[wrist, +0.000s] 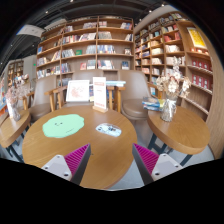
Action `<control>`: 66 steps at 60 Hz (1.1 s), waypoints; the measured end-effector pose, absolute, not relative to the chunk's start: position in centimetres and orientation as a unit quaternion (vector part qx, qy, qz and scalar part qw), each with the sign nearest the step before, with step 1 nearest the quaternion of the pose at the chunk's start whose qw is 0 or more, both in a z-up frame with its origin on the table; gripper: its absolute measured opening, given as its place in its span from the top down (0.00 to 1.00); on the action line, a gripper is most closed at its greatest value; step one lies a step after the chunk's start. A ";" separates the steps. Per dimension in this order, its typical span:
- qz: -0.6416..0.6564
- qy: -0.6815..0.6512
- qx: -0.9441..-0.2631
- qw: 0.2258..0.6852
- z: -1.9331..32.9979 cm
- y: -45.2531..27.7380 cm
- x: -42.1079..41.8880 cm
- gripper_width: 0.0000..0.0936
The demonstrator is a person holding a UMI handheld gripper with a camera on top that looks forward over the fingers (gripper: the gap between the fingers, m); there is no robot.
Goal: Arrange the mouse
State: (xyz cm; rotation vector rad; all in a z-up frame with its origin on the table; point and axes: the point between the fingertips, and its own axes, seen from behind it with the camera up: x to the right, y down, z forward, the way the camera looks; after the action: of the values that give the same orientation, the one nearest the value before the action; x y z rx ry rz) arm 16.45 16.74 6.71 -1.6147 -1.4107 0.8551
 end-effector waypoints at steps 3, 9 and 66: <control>0.339 -0.556 -0.645 0.401 6.0 17.7 15.6 0.08; 0.337 -0.555 -0.650 0.395 4.8 19.1 13.7 0.08; 0.276 -0.597 -0.669 0.347 -1.4 21.5 -3.6 0.09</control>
State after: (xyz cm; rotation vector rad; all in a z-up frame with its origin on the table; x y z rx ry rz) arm -3.61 21.50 -1.39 -1.7345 -1.5493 0.7161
